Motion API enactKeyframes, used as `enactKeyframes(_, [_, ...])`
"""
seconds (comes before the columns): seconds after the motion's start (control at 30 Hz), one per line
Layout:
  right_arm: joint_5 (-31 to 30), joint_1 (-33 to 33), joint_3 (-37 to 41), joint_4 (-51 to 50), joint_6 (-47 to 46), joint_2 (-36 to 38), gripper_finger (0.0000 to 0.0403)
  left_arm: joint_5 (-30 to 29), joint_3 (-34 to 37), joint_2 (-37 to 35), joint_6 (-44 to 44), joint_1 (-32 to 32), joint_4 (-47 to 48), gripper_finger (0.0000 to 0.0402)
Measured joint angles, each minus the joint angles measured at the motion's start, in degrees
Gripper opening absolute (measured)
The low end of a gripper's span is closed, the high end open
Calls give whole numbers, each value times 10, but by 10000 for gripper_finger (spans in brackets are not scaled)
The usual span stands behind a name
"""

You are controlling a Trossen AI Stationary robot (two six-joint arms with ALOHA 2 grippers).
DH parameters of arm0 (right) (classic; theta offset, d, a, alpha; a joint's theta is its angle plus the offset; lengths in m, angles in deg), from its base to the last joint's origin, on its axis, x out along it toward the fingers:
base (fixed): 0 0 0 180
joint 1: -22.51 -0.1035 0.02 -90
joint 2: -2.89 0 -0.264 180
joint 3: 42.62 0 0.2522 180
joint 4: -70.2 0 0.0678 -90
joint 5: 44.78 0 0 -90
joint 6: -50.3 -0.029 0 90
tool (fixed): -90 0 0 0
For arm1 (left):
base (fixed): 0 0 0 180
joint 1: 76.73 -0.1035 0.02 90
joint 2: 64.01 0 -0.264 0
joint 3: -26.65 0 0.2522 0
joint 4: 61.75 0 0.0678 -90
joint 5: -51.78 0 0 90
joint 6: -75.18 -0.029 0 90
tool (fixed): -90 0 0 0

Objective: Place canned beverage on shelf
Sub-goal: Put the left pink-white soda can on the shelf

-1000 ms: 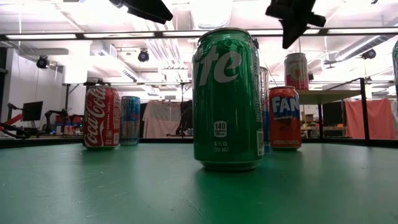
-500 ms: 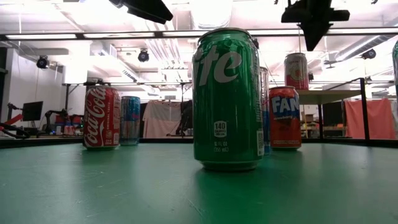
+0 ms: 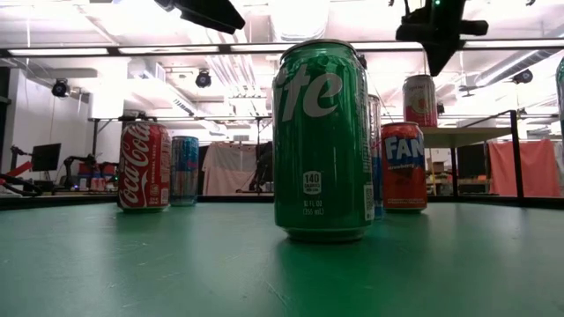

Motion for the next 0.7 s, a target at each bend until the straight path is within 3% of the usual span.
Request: enactKeyframes(0.7, [-29, 6, 0, 26, 51, -31, 12, 0, 0, 0, 0, 0, 0, 341])
